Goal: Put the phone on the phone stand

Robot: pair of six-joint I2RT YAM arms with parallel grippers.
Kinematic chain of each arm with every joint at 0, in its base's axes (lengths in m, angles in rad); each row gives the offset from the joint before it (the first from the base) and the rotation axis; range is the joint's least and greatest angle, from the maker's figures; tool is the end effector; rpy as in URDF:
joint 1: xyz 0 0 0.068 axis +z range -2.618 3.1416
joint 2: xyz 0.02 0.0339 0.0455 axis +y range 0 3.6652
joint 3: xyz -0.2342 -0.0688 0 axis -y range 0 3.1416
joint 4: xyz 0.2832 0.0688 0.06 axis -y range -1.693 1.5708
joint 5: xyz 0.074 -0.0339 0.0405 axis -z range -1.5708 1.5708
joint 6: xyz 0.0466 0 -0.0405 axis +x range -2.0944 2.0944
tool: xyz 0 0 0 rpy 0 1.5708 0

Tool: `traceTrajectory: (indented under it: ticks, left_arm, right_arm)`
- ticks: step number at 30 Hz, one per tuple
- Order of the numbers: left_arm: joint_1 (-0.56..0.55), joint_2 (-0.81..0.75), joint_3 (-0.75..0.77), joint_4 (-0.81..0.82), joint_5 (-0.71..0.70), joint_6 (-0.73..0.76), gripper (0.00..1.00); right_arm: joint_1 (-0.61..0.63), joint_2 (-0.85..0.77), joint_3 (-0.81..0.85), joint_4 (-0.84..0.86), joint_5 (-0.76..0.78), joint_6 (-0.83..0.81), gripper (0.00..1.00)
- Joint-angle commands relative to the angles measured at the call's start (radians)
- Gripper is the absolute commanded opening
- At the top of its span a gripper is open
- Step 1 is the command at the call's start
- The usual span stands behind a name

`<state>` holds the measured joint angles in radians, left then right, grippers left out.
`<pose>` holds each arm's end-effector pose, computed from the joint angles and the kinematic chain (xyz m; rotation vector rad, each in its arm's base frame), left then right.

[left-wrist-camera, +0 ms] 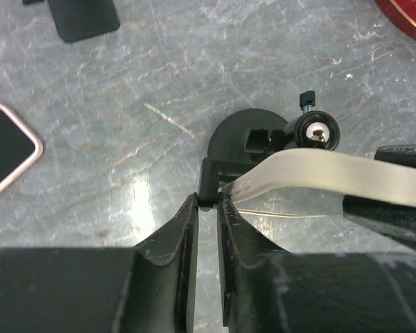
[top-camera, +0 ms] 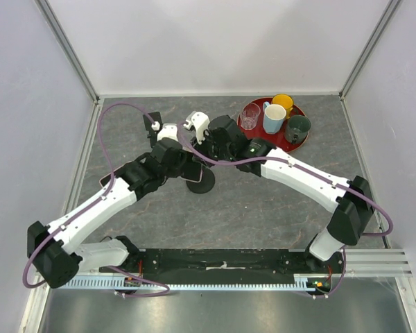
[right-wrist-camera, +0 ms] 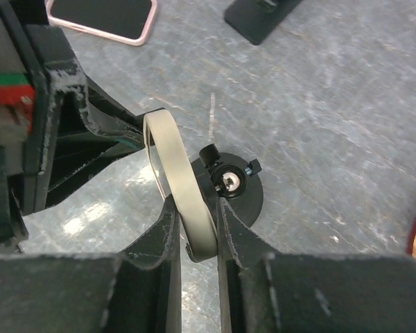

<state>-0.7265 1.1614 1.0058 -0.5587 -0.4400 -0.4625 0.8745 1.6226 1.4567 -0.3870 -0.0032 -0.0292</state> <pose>0.2401 -0.1868 0.2676 0.0669 2.2085 -0.1548 0.2718 0.3254 0.2965 -0.9471 1.9471 0.4987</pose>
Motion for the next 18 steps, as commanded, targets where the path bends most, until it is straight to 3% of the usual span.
traceTrajectory:
  ticks: [1, 6, 10, 14, 18]
  left_arm:
    - [-0.028, -0.176, 0.108, -0.231, 0.162, -0.177, 0.29]
    - [-0.03, -0.331, 0.12, -0.388, 0.142, -0.284, 0.49]
    - [-0.03, -0.44, 0.122, -0.429, 0.087, -0.275, 0.49]
    - [-0.028, -0.418, 0.128, -0.359, 0.133, -0.171, 0.5]
    - [-0.03, -0.365, 0.076, -0.16, 0.248, -0.09, 0.53]
  right_arm:
    - [-0.169, 0.103, -0.013, -0.033, 0.327, -0.087, 0.0]
    - [-0.186, 0.114, -0.012, -0.033, 0.258, -0.09, 0.0]
    - [-0.195, 0.083, -0.024, -0.015, 0.168, -0.092, 0.0]
    - [-0.223, 0.059, -0.03, 0.016, 0.028, -0.097, 0.0]
    - [-0.246, 0.056, -0.025, 0.026, -0.138, -0.152, 0.0]
